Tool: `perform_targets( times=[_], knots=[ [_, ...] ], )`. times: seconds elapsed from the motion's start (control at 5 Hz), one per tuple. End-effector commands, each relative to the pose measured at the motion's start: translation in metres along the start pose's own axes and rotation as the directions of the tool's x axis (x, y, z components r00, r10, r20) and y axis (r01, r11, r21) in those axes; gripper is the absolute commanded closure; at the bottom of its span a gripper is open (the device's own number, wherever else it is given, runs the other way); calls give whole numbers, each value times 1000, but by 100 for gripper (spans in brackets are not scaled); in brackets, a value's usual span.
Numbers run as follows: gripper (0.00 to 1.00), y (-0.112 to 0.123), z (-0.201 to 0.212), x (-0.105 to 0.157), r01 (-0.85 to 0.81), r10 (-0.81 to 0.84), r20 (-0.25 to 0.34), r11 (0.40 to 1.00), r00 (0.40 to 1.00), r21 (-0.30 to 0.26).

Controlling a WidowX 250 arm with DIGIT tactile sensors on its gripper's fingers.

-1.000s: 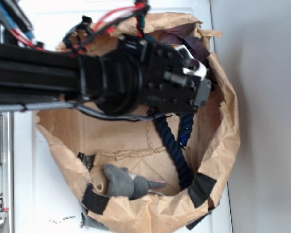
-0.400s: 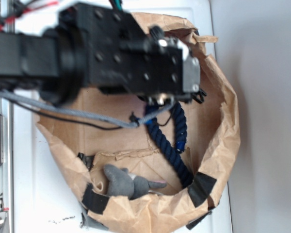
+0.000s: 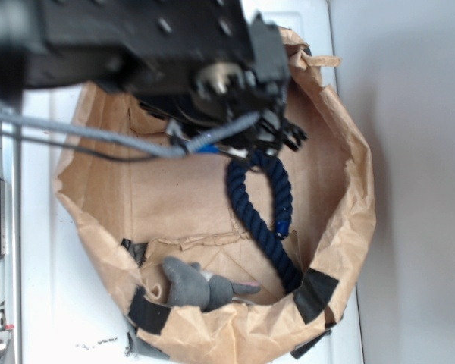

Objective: Grab the blue ball.

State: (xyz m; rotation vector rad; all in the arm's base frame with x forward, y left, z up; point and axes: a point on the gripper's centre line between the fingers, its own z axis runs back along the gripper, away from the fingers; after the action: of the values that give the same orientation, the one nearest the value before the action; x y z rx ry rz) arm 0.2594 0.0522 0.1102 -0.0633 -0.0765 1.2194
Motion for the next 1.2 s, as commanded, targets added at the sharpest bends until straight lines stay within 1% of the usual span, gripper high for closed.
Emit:
perform_targets(
  times=[0.0, 0.2, 0.4, 0.6, 0.8, 1.0],
  knots=[
    [75, 19, 26, 12, 91, -92, -9, 993, 996, -70],
    [100, 29, 24, 6, 73, -71, 34, 994, 997, -86],
    [0, 33, 19, 5, 73, -69, 55, 994, 996, -81],
    [0, 38, 10, 4, 30, -23, 100, 997, 995, -76],
    [0, 27, -2, 4, 1, 6, 134, 999, 991, -54],
    [0, 18, -15, 7, -62, 66, 170, 998, 983, -29]
  ],
)
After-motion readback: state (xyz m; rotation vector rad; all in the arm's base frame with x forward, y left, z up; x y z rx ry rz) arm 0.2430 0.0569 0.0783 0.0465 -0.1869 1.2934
